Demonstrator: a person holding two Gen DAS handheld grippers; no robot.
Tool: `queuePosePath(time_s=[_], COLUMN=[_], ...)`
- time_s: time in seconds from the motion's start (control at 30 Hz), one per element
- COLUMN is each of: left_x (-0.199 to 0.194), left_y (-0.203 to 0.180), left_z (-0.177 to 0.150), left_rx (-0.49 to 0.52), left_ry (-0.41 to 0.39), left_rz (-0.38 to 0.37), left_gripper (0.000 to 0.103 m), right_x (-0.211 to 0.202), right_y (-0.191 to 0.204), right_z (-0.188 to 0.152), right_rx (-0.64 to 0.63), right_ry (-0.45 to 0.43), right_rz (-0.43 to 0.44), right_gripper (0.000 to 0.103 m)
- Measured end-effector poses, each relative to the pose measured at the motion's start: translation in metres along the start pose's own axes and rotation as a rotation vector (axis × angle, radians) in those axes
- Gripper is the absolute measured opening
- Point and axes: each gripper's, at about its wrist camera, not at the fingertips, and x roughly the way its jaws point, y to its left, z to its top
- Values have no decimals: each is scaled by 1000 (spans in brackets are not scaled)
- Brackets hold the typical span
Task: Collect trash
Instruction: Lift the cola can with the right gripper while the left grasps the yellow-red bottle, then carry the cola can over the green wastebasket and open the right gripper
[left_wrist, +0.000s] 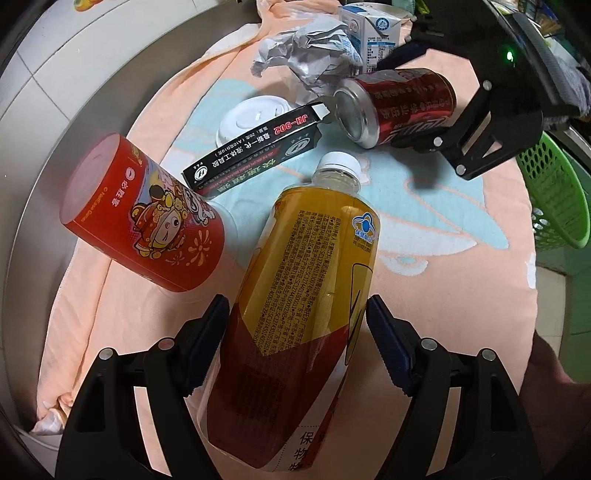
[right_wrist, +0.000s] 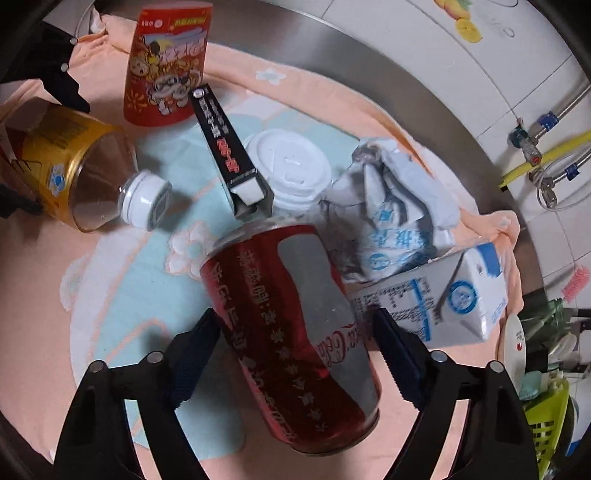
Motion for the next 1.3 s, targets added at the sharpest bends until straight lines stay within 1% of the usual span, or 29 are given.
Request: queuePosePath(time_s=[0.13,0.17,0.2,0.27,0.37,0.47,0.57,0.67,0.77,0.8,0.87,0.93,1.03,1.07,1.17,1.23,1.27,1.3], left_x=[3,3,3,3,7,9,9,6,1,-2,-7,-12,-18,-21,-19,-17,-16,-16], left_y=[3,4,5,7,8,6,2,-4,-7,-10,-15,-20,-31,-37,-49,-55,-58,-60], left_z=[3,5,6,8,11,11,10,5,2,1,0,1,3,3,7,9,10,10], left_rx=[4,7,4,-2,4,1,1,10,-4,0,10,17,31,40,58,59,61,67], left_ry=[8,9,9,8,11,6,5,-10,-27,-37,-54,-68,-90,-101,-109,-107,-107,-106], left_rz=[-7,-7,-7,-16,-15,-23,-40,-16,-40,-44,-50,-61,-83,-90,-96,-91,-93,-95], left_gripper=[76,78,82,84,84,83,72,71,70,70,69,68,67,67,67,66,66,66], right_x=[-6,-7,-10,-19,-32,-50,-72,-93,-116,-124,-134,-140,-139,-136,-124,-109,-100,-87], right_y=[2,2,0,-2,-1,-2,-5,-11,-18,-21,-27,-30,-27,-23,-14,-11,-9,-7], right_z=[-3,-4,-5,-10,-17,-28,-45,-67,-99,-116,-144,-184,-233,-251,-287,-310,-317,-326], right_rx=[24,41,71,138,216,316,439,551,664,706,768,859,959,1000,1087,1159,1184,1209], right_ry=[-11,-11,-14,-34,-56,-93,-142,-169,-191,-189,-168,-116,-43,-25,27,67,96,135], right_rz=[-18,-23,-22,-2,0,22,69,87,79,59,20,-29,-69,-60,-58,-30,-23,3], right_gripper=[74,74,74,74,73,73,73,73,73,73,73,73,73,73,73,73,73,73])
